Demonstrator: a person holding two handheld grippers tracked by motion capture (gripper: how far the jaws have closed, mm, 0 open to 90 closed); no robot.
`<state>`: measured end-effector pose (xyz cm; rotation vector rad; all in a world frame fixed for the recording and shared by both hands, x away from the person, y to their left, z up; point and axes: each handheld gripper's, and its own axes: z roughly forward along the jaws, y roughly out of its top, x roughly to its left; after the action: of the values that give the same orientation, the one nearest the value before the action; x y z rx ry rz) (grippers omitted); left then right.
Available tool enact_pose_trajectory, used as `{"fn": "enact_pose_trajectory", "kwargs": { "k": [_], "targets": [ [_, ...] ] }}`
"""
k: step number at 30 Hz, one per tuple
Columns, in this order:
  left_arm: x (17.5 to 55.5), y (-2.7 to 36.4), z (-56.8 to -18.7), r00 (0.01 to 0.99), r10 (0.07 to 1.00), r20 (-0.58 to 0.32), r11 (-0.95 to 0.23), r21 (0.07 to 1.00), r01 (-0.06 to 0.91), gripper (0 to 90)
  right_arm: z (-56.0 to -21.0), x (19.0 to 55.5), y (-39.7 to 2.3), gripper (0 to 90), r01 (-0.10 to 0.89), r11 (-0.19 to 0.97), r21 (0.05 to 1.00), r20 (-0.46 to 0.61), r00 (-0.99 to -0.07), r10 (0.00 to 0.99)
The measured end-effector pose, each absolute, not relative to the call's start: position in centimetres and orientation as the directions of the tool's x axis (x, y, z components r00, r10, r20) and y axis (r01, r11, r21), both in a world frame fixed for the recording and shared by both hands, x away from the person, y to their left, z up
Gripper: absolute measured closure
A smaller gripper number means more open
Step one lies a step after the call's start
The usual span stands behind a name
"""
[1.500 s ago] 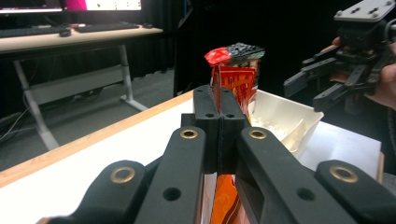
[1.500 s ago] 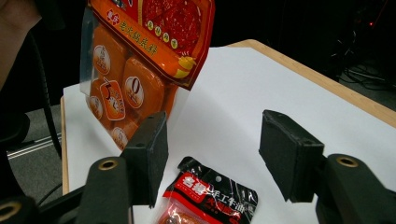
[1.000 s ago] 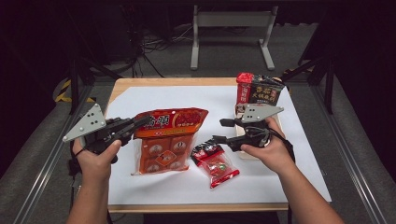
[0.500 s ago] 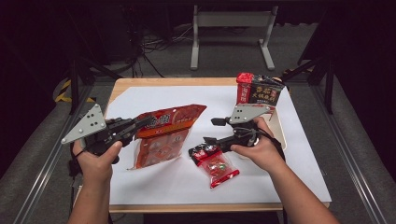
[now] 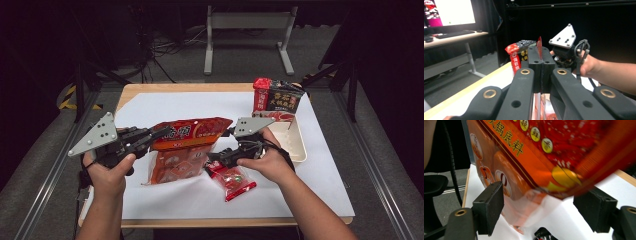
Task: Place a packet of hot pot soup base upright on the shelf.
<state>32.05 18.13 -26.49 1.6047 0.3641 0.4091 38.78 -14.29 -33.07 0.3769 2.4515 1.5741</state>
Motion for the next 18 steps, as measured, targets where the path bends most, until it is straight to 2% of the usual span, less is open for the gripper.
{"fn": "enact_pose_trajectory", "kwargs": {
  "k": [8,11,18],
  "targets": [
    [32.1,17.6,-26.6,0.89,0.454,0.041,-0.069,0.998,-0.01,90.0,-33.6,39.0,-13.8,24.8,0.105,0.379,0.919,-0.012,-0.955,0.295],
    [32.1,17.5,-26.6,0.892,0.449,0.047,-0.068,0.998,-0.018,90.0,-33.8,38.9,-13.5,25.4,0.097,0.363,0.927,0.002,-0.967,0.254],
    [32.0,17.8,-26.6,0.888,0.457,0.042,-0.055,0.998,-0.019,90.0,-33.9,38.4,-13.2,35.0,0.089,0.352,0.932,0.02,-0.981,0.194]
  ]
}}
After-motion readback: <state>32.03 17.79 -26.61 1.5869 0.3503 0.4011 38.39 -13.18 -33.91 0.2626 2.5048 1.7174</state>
